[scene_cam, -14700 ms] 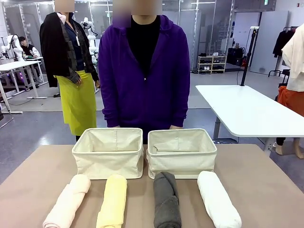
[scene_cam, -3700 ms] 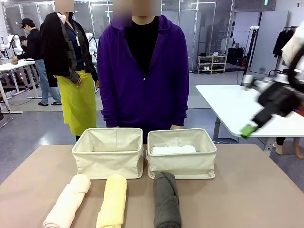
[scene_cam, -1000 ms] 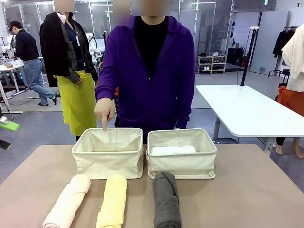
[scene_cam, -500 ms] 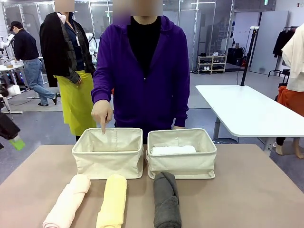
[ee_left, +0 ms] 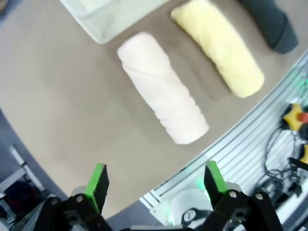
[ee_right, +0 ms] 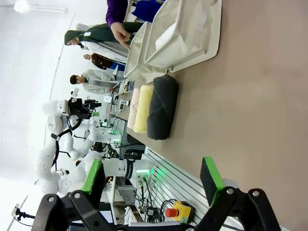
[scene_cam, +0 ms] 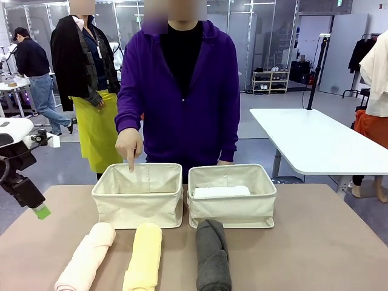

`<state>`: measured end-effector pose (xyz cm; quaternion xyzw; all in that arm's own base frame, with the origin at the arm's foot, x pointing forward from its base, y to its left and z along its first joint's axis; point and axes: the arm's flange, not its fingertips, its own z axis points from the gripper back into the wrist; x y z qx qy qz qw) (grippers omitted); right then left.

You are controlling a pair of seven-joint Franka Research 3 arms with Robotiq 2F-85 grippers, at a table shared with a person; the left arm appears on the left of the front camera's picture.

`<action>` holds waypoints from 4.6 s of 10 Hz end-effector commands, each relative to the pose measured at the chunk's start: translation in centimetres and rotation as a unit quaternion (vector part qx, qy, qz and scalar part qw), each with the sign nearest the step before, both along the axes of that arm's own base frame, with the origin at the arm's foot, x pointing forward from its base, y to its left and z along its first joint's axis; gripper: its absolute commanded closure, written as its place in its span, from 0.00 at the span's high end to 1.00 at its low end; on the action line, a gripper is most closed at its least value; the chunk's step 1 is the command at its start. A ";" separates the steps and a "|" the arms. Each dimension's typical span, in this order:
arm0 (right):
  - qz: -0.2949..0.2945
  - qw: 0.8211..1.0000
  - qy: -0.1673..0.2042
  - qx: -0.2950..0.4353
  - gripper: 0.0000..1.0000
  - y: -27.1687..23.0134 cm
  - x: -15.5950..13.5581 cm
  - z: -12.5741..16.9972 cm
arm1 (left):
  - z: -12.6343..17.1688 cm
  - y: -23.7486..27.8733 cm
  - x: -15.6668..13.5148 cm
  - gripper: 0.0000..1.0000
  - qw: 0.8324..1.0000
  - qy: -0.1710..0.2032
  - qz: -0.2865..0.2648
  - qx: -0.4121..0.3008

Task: Divide the towels into two baskets.
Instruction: Pick up one hotel-folded towel from the bottom of the table and place it in the Fabric basket indicated by the person.

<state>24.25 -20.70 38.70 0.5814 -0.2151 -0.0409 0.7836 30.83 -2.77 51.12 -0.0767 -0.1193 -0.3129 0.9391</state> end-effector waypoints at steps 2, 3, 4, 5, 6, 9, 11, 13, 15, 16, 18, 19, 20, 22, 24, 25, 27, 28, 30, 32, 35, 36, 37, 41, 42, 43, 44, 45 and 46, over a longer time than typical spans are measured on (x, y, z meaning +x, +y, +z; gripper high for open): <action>0.005 1.000 -0.001 -0.004 1.00 -0.1 -0.3 0.2 | 0.0 0.0 0.0 1.00 1.000 0.000 0.000 0.000; 0.005 1.000 -0.001 -0.004 1.00 -0.1 -0.3 0.2 | 0.0 0.0 0.0 1.00 1.000 0.000 0.000 0.000; 0.005 1.000 -0.001 -0.004 1.00 -0.1 -0.3 0.2 | 0.0 0.0 0.0 1.00 1.000 0.000 0.000 0.000; 0.005 1.000 -0.001 -0.004 1.00 -0.1 -0.3 0.2 | 0.0 0.0 0.0 1.00 1.000 0.000 0.000 0.000; 0.005 1.000 -0.001 -0.004 1.00 -0.1 -0.3 0.2 | 0.2 -0.1 0.1 1.00 1.000 -0.003 -0.001 -0.010; 0.005 1.000 -0.001 -0.004 1.00 -0.1 -0.3 0.2 | -5.0 -4.2 4.1 1.00 0.998 0.015 0.021 0.053; 0.005 1.000 -0.001 -0.004 1.00 -0.1 -0.3 0.2 | -7.7 -5.6 4.4 1.00 0.995 0.041 0.066 0.067; 0.005 1.000 -0.001 -0.004 1.00 -0.1 -0.3 0.2 | -10.1 -6.5 4.4 1.00 0.987 0.069 0.116 0.090; 0.005 1.000 -0.001 -0.004 1.00 -0.1 -0.3 0.2 | -12.3 -6.8 4.5 1.00 0.987 0.092 0.114 0.063; 0.005 1.000 -0.001 -0.004 1.00 -0.1 -0.3 0.2 | -13.3 -7.2 4.6 1.00 0.986 0.107 0.114 0.060; 0.005 1.000 -0.001 -0.004 1.00 -0.1 -0.3 0.2 | -15.2 -7.3 5.0 1.00 0.982 0.126 0.125 0.056; 0.005 1.000 -0.001 -0.004 1.00 -0.1 -0.3 0.2 | -16.2 -7.5 5.2 1.00 0.981 0.138 0.127 0.058; 0.005 1.000 -0.001 -0.004 1.00 -0.1 -0.3 0.2 | -17.1 -7.7 5.4 1.00 0.980 0.137 0.140 0.044; 0.005 1.000 -0.001 -0.004 1.00 -0.1 -0.3 0.2 | -18.7 -8.2 5.4 1.00 0.976 0.136 0.167 0.042; 0.005 1.000 -0.001 -0.004 1.00 -0.1 -0.3 0.2 | -19.8 -8.5 5.0 0.96 0.972 0.158 0.165 0.045; 0.005 1.000 -0.001 -0.004 1.00 -0.1 -0.3 0.2 | -19.9 -8.5 4.9 0.80 0.972 0.158 0.167 0.050; 0.005 1.000 -0.001 -0.004 1.00 -0.1 -0.3 0.2 | -20.0 -8.5 4.8 0.60 0.971 0.155 0.176 0.052; 0.005 1.000 -0.001 -0.004 1.00 -0.1 -0.3 0.2 | -20.0 -8.7 4.8 0.56 0.971 0.153 0.175 0.050; 0.005 1.000 -0.001 -0.004 1.00 -0.1 -0.3 0.2 | -19.5 -8.7 4.6 0.36 0.972 0.149 0.175 0.051; 0.005 1.000 -0.001 -0.004 1.00 -0.1 -0.3 0.2 | -16.1 -8.9 3.9 0.19 0.978 0.142 0.146 0.049; 0.005 1.000 -0.001 -0.004 1.00 -0.1 -0.3 0.2 | -5.2 -8.8 2.6 0.19 0.991 0.071 0.037 0.108; 0.005 1.000 -0.001 -0.004 1.00 -0.1 -0.3 0.2 | -3.5 -9.1 2.8 0.19 0.989 0.073 -0.019 0.128; 0.005 1.000 -0.001 -0.004 1.00 -0.1 -0.3 0.2 | -2.5 -8.9 3.6 0.19 0.978 0.068 -0.147 0.133; 0.005 1.000 -0.001 -0.004 1.00 -0.1 -0.3 0.2 | -2.1 -11.8 3.3 0.19 0.871 -0.031 -0.452 0.192; 0.005 1.000 -0.001 -0.004 1.00 -0.1 -0.3 0.2 | -2.2 -12.1 2.7 0.19 0.879 -0.021 -0.444 0.174; 0.005 1.000 -0.001 -0.004 1.00 -0.1 -0.3 0.2 | -2.0 -12.5 2.9 0.19 0.913 0.016 -0.370 0.170; 0.005 1.000 -0.001 -0.004 1.00 -0.1 -0.3 0.2 | -2.0 -12.5 2.9 0.19 0.913 0.016 -0.370 0.170; 0.005 1.000 -0.001 -0.004 1.00 -0.1 -0.3 0.2 | -2.0 -12.5 2.9 0.19 0.913 0.016 -0.370 0.170; 0.005 1.000 -0.001 -0.004 1.00 -0.1 -0.3 0.2 | -2.0 -12.5 2.9 0.19 0.913 0.016 -0.370 0.170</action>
